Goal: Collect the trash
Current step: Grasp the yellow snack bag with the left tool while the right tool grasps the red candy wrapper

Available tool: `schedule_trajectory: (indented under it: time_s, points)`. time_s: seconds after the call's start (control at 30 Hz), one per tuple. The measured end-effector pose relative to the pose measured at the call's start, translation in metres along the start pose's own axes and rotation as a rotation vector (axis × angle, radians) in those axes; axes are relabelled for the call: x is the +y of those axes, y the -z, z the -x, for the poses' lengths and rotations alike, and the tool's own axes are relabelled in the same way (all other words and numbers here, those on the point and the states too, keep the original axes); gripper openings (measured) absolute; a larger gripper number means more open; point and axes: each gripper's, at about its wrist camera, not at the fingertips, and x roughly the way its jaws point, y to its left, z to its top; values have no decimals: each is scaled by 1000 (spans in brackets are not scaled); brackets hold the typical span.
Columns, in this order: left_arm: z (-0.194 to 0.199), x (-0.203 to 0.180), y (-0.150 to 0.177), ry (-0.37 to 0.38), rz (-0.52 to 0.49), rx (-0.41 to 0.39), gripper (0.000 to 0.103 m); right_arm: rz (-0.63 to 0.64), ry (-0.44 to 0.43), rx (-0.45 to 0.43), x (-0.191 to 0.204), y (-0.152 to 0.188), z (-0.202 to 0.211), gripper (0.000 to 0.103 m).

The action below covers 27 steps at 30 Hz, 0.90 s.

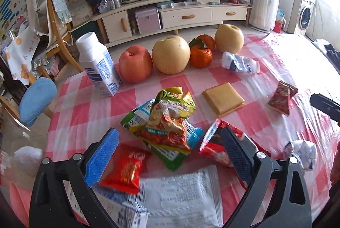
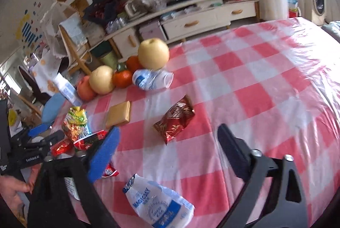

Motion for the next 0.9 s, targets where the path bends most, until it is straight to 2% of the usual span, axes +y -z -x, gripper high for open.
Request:
schedule_trajectory:
  time_s: [0.27, 0.43, 0.6, 0.73, 0.8, 0.9]
  points:
    - [-25, 7, -9, -11, -16, 33, 96, 27, -3, 93, -8, -11, -36, 77]
    - [-32, 9, -13, 9, -7, 37, 96, 4, -5, 146, -19, -14, -54, 75]
    - [-39, 10, -16, 39, 29, 46, 95, 78, 38, 160, -10, -14, -65, 75]
    - [-48, 4, -15, 51, 25, 73, 78, 117, 56, 173, -2, -13, -72, 72]
    - [-53, 3, -14, 59, 33, 84, 75, 152, 83, 171, 3, -13, -74, 68]
    - [-57, 4, -14, 74, 51, 93, 62, 189, 97, 167, 7, -12, -77, 58]
